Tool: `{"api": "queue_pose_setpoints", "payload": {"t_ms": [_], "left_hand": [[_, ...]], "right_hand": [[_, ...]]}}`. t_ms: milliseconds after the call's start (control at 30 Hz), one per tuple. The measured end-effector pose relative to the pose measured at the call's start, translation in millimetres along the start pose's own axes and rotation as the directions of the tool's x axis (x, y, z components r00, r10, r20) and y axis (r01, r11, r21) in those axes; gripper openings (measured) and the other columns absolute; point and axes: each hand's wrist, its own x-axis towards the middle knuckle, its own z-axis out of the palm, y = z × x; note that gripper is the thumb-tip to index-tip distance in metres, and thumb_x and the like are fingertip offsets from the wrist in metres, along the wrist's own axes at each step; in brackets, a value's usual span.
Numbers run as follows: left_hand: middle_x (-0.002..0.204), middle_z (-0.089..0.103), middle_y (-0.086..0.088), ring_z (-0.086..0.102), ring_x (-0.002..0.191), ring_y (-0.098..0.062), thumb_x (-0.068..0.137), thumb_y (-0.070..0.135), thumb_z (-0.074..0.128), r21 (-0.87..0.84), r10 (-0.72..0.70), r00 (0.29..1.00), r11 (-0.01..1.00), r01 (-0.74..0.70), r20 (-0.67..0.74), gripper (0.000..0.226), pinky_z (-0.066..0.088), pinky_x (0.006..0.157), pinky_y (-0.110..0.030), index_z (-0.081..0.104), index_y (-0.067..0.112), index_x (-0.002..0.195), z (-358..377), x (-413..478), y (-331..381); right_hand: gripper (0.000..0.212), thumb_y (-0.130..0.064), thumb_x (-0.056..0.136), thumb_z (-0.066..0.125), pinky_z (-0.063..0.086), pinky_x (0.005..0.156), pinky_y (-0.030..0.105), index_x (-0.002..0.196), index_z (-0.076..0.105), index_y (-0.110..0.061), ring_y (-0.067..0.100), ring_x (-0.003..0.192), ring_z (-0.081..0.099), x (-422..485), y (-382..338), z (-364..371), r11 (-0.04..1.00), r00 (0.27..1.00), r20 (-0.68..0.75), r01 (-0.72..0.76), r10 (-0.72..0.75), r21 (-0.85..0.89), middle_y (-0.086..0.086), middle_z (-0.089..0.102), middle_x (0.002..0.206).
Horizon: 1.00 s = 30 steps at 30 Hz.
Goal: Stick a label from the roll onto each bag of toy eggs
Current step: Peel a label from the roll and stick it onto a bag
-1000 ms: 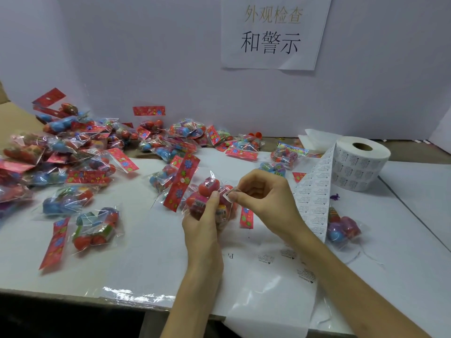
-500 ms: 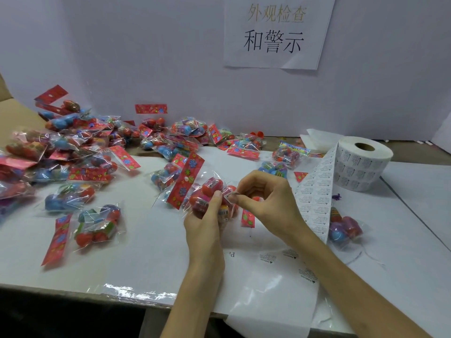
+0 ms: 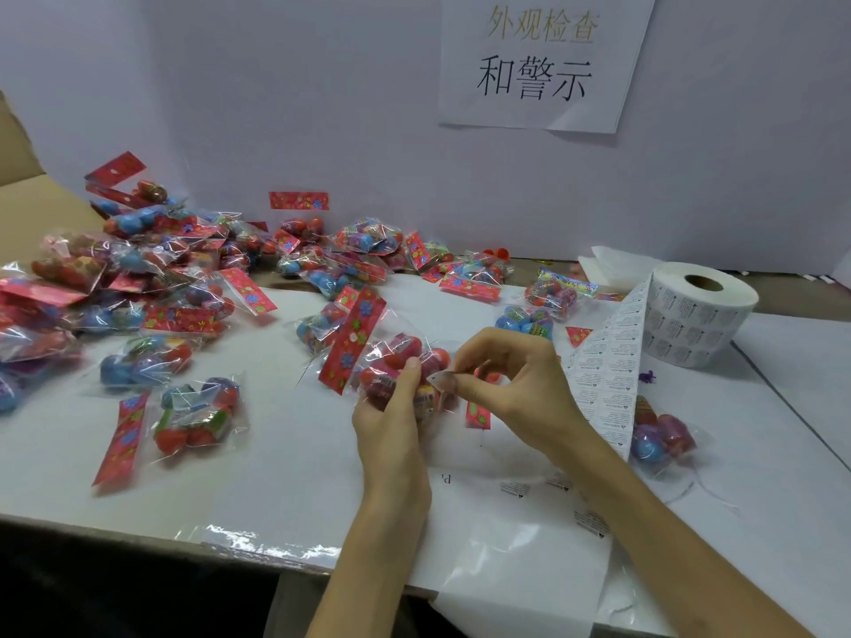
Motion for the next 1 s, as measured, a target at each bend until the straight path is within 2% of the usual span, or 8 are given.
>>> {"api": "queue_pose_setpoints", "payload": {"t_ms": [100, 167, 467, 633, 800, 867, 933, 1000], "left_hand": [[0.11, 0.078, -0.009, 0.075, 0.104, -0.027, 0.092, 0.025, 0.075, 0.017, -0.016, 0.999, 1.0, 0.015, 0.032, 0.035, 0.057, 0.099, -0.047, 0.07, 0.012, 0.124, 2.4, -0.3, -1.9], [0.113, 0.077, -0.008, 0.074, 0.106, -0.026, 0.091, 0.026, 0.076, 0.021, -0.016, 0.999, 1.0, 0.015, 0.043, 0.041, 0.056, 0.101, -0.047, 0.067, 0.012, 0.129, 2.5, -0.4, -2.1], [0.109, 0.079, -0.005, 0.076, 0.101, -0.021, 0.092, 0.024, 0.074, 0.02, -0.012, 0.997, 1.0, 0.011, 0.073, 0.036, 0.059, 0.093, -0.04, 0.069, 0.013, 0.126, 4.6, -2.7, -1.2], [0.107, 0.079, -0.006, 0.075, 0.102, -0.023, 0.092, 0.023, 0.074, 0.032, -0.004, 0.997, 0.999, 0.002, 0.074, 0.032, 0.058, 0.096, -0.042, 0.071, 0.013, 0.121, 4.4, -3.2, -0.9], [0.112, 0.077, -0.007, 0.074, 0.106, -0.024, 0.092, 0.026, 0.074, 0.044, -0.007, 0.999, 0.999, 0.004, 0.054, 0.036, 0.056, 0.1, -0.044, 0.068, 0.014, 0.125, 4.4, -3.4, 0.1], [0.115, 0.076, -0.007, 0.073, 0.108, -0.024, 0.092, 0.027, 0.074, 0.037, -0.018, 0.999, 0.999, 0.016, 0.049, 0.04, 0.056, 0.1, -0.042, 0.066, 0.014, 0.129, 4.8, -3.8, 1.1], [0.117, 0.076, -0.006, 0.072, 0.109, -0.024, 0.092, 0.028, 0.074, 0.033, -0.015, 0.999, 0.999, 0.014, 0.048, 0.041, 0.057, 0.098, -0.04, 0.065, 0.016, 0.131, 5.4, -4.1, 1.2], [0.117, 0.076, -0.004, 0.073, 0.108, -0.022, 0.092, 0.027, 0.073, 0.021, -0.01, 0.998, 1.0, 0.008, 0.062, 0.043, 0.059, 0.09, -0.035, 0.064, 0.018, 0.133, 5.8, -4.7, 1.3]], "right_hand": [[0.016, -0.006, 0.075, 0.088, 0.052, 0.059, 0.031, 0.076, 0.072, -0.01, 0.011, 0.064, 0.065, 1.6, 0.6, 0.4, 1.0, 1.0, -0.023, -0.014, 0.014, -0.005, -0.002, 0.072, 0.071], [0.018, -0.006, 0.075, 0.088, 0.052, 0.062, 0.035, 0.075, 0.071, -0.012, 0.01, 0.065, 0.064, 2.3, 1.2, 0.0, 1.0, 0.999, -0.047, -0.027, 0.027, -0.012, -0.003, 0.071, 0.071], [0.019, -0.008, 0.076, 0.087, 0.055, 0.063, 0.033, 0.076, 0.07, -0.017, 0.006, 0.064, 0.062, 1.4, 2.8, 1.3, 0.991, 0.992, -0.119, -0.044, 0.028, -0.128, -0.01, 0.07, 0.071], [0.019, -0.016, 0.075, 0.089, 0.054, 0.06, 0.033, 0.076, 0.07, -0.018, 0.012, 0.061, 0.061, -0.3, 3.6, 4.4, 0.972, 0.986, -0.168, -0.017, -0.024, -0.235, -0.013, 0.069, 0.07], [0.026, -0.031, 0.07, 0.092, 0.051, 0.059, 0.023, 0.083, 0.071, -0.024, 0.012, 0.066, 0.063, 0.4, 8.8, 3.2, 0.954, 0.977, -0.208, -0.017, -0.048, -0.3, -0.009, 0.068, 0.069], [0.048, -0.053, 0.063, 0.089, 0.051, 0.059, 0.019, 0.096, 0.063, -0.03, 0.009, 0.069, 0.062, 2.0, 11.0, -0.3, 0.941, 0.972, -0.234, -0.092, 0.014, -0.324, -0.009, 0.065, 0.075], [0.067, -0.07, 0.056, 0.081, 0.054, 0.062, 0.022, 0.105, 0.054, -0.033, 0.008, 0.071, 0.061, 4.1, 12.3, -4.5, 0.93, 0.966, -0.232, -0.189, 0.117, -0.317, -0.006, 0.063, 0.083], [0.059, -0.068, 0.063, 0.077, 0.06, 0.071, 0.031, 0.107, 0.055, -0.033, 0.014, 0.076, 0.064, 5.4, 13.0, -7.0, 0.948, 0.968, -0.172, -0.222, 0.185, -0.229, -0.005, 0.064, 0.091]]}}
